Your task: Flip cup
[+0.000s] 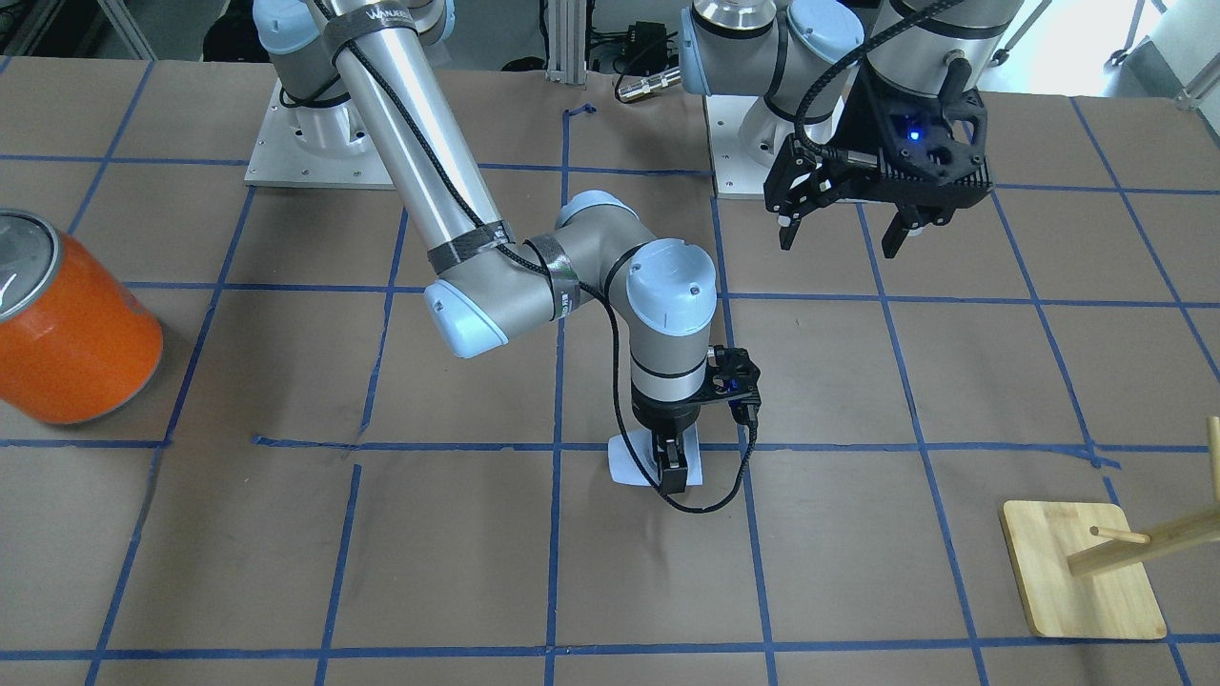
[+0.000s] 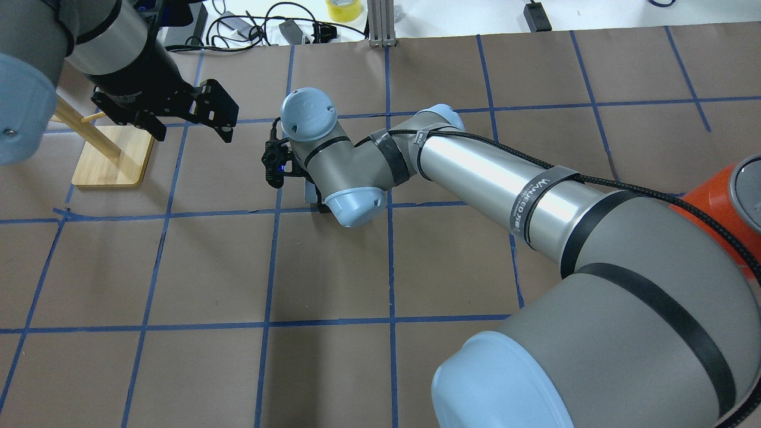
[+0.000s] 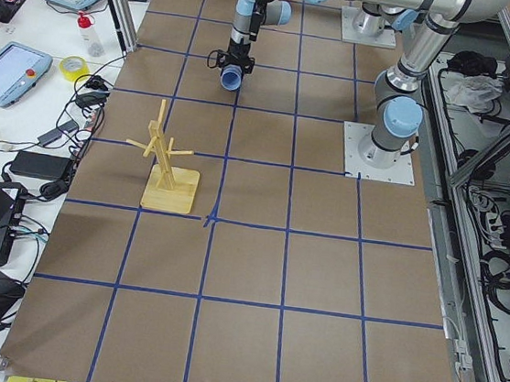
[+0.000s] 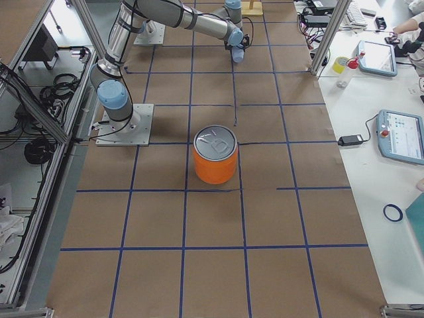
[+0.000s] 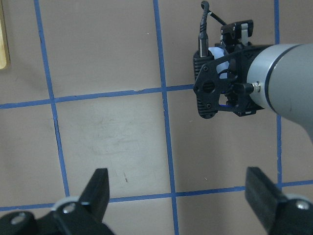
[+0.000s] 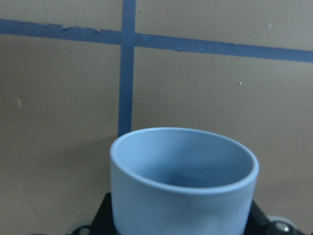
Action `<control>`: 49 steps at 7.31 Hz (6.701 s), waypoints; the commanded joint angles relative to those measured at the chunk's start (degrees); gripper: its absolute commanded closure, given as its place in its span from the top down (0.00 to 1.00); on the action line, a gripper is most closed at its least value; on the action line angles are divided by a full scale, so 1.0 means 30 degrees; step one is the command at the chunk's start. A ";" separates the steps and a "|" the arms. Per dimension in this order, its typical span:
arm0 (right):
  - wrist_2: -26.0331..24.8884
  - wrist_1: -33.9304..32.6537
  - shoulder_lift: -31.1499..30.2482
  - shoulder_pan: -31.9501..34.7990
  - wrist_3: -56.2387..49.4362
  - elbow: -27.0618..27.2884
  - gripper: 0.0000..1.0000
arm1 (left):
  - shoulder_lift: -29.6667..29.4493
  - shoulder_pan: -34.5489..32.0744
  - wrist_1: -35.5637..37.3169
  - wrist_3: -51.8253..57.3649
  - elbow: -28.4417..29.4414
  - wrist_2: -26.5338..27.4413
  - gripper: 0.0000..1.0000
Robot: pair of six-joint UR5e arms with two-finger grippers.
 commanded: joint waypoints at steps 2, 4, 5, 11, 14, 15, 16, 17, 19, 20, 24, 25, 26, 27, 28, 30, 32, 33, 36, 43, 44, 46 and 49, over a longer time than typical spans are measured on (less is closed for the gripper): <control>0.0142 0.0016 0.0062 0.0013 0.0217 -0.0064 0.91 | -0.0178 0.0113 -0.0010 -0.0011 0.0016 -0.0001 1.00; -0.0149 0.0016 0.0033 -0.0016 0.0278 -0.0123 1.00 | -0.0675 0.0753 -0.0038 0.1033 0.0279 -0.0349 1.00; -0.0150 0.0016 -0.0112 -0.0075 0.0278 -0.0181 1.00 | -0.0968 0.1831 -0.0184 0.1942 0.0309 -0.2063 1.00; -0.0120 0.6924 -0.4971 -0.5780 0.1613 -0.0211 1.00 | -0.6320 0.4186 -0.0010 0.8819 -0.0013 -0.9571 1.00; -0.0384 0.9527 -0.7402 -0.7681 1.0810 0.0022 1.00 | -0.9779 0.4157 0.0020 1.0409 -0.0855 -1.4396 1.00; -0.0326 1.0408 -0.8366 -0.8533 1.4334 0.0023 1.00 | -1.0340 0.4156 0.0600 1.1201 -0.1878 -1.5690 1.00; -0.0093 1.0997 -0.8781 -0.9180 1.7357 0.0081 1.00 | -1.0694 0.4156 0.1331 1.1238 -0.2439 -1.6080 1.00; -0.0323 1.0915 -0.8959 -0.9882 1.7503 0.0024 1.00 | -1.1045 0.4156 0.1338 1.1238 -0.2503 -1.6171 1.00; -0.0267 1.0944 -0.9049 -1.0591 1.7649 -0.0035 1.00 | -1.1690 0.3952 0.1483 1.1384 -0.2882 -1.8772 0.65; -0.0035 1.0944 -0.9803 -1.0535 1.7767 0.0023 1.00 | -1.1868 0.3922 0.1571 1.1356 -0.2913 -1.8838 0.23; -0.0297 1.3962 -1.0894 -1.0505 1.8759 -0.0006 1.00 | -1.1348 0.3922 0.1659 0.7985 -0.2535 -1.9455 0.00; -0.0209 1.3961 -1.0924 -1.0534 1.8851 -0.0006 1.00 | -1.0907 0.3719 0.2588 0.5144 -0.1257 -1.8583 0.00; -0.0005 1.3961 -1.0982 -1.0505 1.8852 -0.0006 1.00 | -1.0497 0.3456 0.2714 0.2360 0.0177 -1.6950 0.00; -0.0032 1.3961 -1.1012 -1.0505 1.8881 0.0052 1.00 | -1.0057 0.3221 0.2976 0.0737 0.1468 -1.5513 0.00; -0.0032 1.4077 -1.1012 -1.0505 1.9374 0.0053 1.00 | -1.0053 0.2929 0.3849 0.0431 0.2902 -1.0191 0.00; -0.0032 1.4079 -1.1100 -1.0505 1.9702 0.0081 1.00 | -1.0460 0.2311 0.6361 0.3510 0.3591 -0.4217 0.00; -0.0061 1.3932 -1.1071 -1.0505 1.9702 0.0082 1.00 | -1.0930 0.2252 0.6727 0.7421 0.3241 -0.0889 0.00; -0.0120 1.3961 -1.1071 -1.0505 1.9702 0.0082 1.00 | -1.1135 0.2252 0.7048 0.7343 0.2920 -0.0850 0.00; -0.0237 1.3990 -1.1071 -1.0505 1.9731 0.0082 1.00 | -1.1167 0.2194 0.7197 0.7167 0.2214 0.0468 0.00; -0.0325 1.4050 -1.1012 -1.0505 1.9731 0.0082 1.00 | -0.6757 0.0496 0.4460 0.6818 0.2419 0.0353 1.00; -0.0354 1.4078 -1.1012 -1.0505 1.9731 0.0082 1.00 | -0.5524 0.0436 0.3051 0.6785 0.2361 0.0322 1.00; -0.0325 1.4050 -1.0983 -1.0505 1.9731 0.0082 1.00 | -0.3122 0.0407 0.0940 0.6466 0.1865 0.0205 1.00; -0.0384 1.4225 -1.1070 -1.0505 1.9731 0.0111 1.00 | -0.0449 0.0377 0.0548 0.0107 0.0198 0.0205 1.00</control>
